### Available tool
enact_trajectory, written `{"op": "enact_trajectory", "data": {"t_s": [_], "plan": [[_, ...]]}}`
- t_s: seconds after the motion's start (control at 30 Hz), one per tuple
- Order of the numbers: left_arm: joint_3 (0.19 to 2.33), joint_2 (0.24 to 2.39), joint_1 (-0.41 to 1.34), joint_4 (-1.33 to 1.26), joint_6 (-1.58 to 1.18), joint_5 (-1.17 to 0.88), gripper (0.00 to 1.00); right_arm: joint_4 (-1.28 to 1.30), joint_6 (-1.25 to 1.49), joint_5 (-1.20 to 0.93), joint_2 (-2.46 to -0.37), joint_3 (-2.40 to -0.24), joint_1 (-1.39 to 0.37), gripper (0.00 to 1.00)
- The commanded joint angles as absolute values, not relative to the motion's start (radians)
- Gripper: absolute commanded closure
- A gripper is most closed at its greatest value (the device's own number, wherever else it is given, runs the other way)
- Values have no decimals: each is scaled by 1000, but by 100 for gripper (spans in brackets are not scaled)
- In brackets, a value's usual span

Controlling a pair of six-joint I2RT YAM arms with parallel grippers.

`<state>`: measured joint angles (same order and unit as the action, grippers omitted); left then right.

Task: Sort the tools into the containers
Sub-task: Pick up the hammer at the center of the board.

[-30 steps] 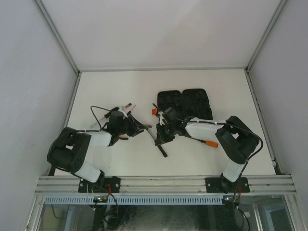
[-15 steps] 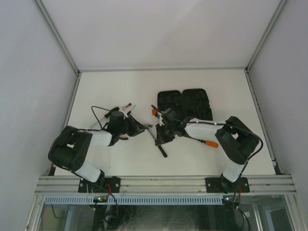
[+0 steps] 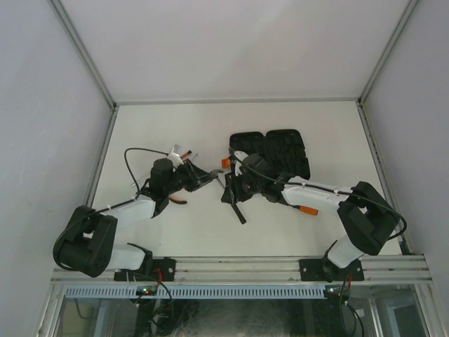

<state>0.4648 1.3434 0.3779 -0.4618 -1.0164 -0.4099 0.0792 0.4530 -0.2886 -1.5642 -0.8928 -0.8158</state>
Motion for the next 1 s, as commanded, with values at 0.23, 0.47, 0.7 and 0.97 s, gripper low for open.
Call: {"op": "enact_trajectory", "data": {"t_s": [0.23, 0.47, 0.7, 0.97], "plan": [[490, 1210, 391, -438, -963, -469, 100, -40, 423, -202, -1514, -886, -808, 49], [507, 1164, 398, -399, -963, -478, 100, -48, 398, -168, -1543, -888, -808, 49], [510, 1146, 406, -392, -972, -476, 100, -100, 387, -233, -1572, -895, -810, 65], [530, 1123, 406, -363, -963, -455, 98, -77, 386, -260, -1565, -895, -818, 92]]}}
